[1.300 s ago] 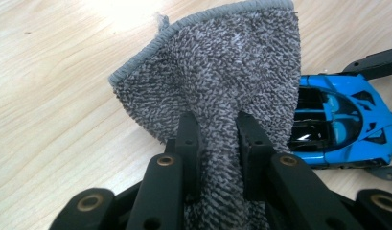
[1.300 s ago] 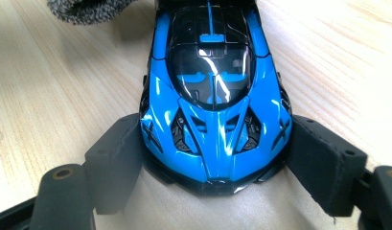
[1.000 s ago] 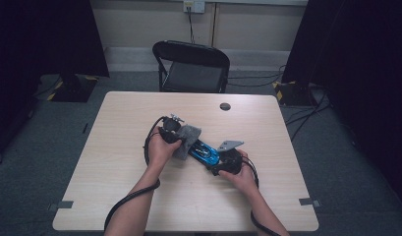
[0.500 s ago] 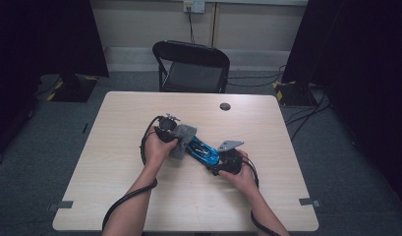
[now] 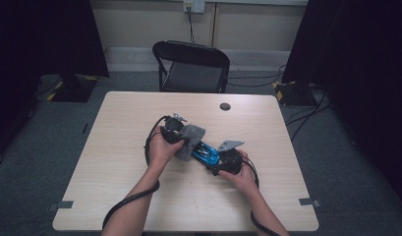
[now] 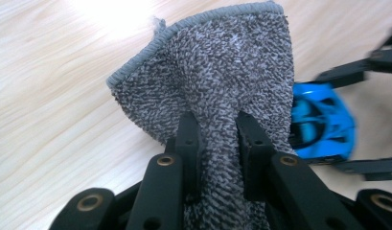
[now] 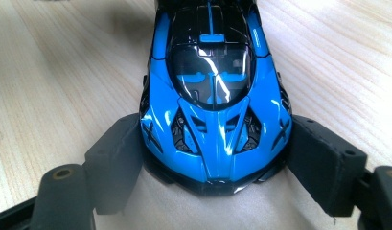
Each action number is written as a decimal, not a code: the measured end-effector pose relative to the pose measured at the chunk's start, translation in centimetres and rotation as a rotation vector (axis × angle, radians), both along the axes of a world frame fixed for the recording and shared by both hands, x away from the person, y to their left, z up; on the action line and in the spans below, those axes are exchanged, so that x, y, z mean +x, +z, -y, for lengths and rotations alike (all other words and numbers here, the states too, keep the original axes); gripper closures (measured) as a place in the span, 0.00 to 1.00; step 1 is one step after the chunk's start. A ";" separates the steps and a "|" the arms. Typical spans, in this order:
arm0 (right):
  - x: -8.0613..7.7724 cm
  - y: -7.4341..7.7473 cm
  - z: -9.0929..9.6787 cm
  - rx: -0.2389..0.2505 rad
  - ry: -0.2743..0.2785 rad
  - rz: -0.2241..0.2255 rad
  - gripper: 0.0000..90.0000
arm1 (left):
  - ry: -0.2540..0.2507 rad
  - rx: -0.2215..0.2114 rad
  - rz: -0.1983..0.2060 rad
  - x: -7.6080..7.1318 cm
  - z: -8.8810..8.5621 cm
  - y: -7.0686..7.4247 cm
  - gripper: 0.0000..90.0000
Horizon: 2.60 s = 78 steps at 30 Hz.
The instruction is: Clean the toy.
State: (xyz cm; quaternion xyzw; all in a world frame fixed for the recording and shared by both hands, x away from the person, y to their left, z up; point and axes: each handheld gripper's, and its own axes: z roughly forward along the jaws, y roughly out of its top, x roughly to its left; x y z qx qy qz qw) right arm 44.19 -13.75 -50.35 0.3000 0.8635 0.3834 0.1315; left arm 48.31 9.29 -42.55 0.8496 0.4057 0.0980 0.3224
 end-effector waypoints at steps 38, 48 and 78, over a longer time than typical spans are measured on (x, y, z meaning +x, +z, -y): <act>-0.1 0.0 0.0 0.002 -0.005 0.000 0.26 | -0.170 0.023 -0.023 -2.9 7.0 -2.4 0.83; -0.1 0.0 0.0 0.001 -0.005 0.000 0.26 | -0.148 0.024 -0.013 -2.5 6.6 -2.2 0.83; -0.1 0.0 0.0 0.001 -0.007 0.000 0.26 | -0.007 0.056 0.010 0.7 2.3 -1.8 0.82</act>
